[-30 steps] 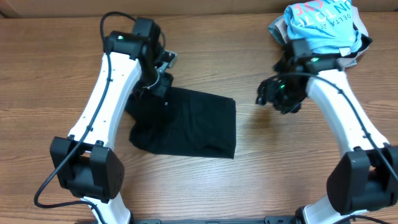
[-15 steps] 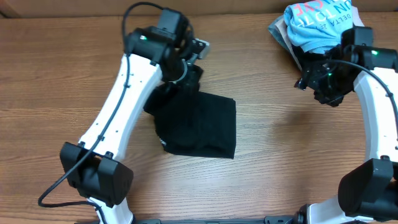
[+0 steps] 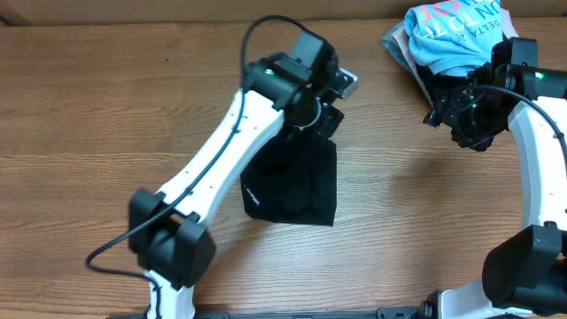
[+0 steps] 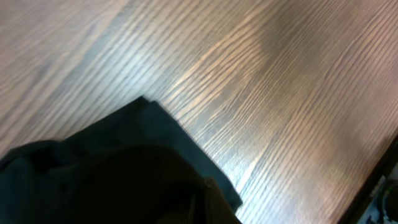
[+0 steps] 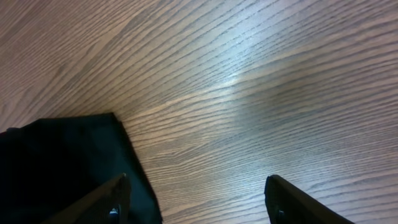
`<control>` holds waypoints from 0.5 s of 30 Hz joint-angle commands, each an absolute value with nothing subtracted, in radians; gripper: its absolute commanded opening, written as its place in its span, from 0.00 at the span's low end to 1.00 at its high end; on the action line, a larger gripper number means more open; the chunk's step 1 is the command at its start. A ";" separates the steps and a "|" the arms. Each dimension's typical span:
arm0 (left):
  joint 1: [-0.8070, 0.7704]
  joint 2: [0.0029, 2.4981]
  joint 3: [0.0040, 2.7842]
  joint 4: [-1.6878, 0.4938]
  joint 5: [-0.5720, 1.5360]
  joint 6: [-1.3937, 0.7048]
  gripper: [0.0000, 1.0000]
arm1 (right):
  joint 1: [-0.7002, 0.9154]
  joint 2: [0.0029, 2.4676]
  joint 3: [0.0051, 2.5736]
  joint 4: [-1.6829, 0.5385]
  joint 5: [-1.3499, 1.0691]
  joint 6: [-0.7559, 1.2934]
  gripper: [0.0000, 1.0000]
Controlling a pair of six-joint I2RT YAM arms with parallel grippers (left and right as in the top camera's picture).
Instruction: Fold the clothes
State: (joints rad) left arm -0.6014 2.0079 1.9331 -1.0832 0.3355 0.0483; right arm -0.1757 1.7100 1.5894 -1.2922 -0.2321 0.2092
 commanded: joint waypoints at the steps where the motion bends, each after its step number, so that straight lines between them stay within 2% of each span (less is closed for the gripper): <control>1: -0.635 2.054 1.955 -1.046 0.395 0.017 0.04 | -0.179 1.685 1.613 -1.280 -0.237 0.205 0.73; 14: -0.706 2.062 1.955 -0.960 0.416 -0.004 0.04 | -0.181 1.685 1.613 -1.259 -0.237 0.206 0.73; 15: -0.708 2.062 1.955 -0.959 0.420 -0.004 0.10 | -0.181 1.685 1.613 -1.259 -0.237 0.206 0.73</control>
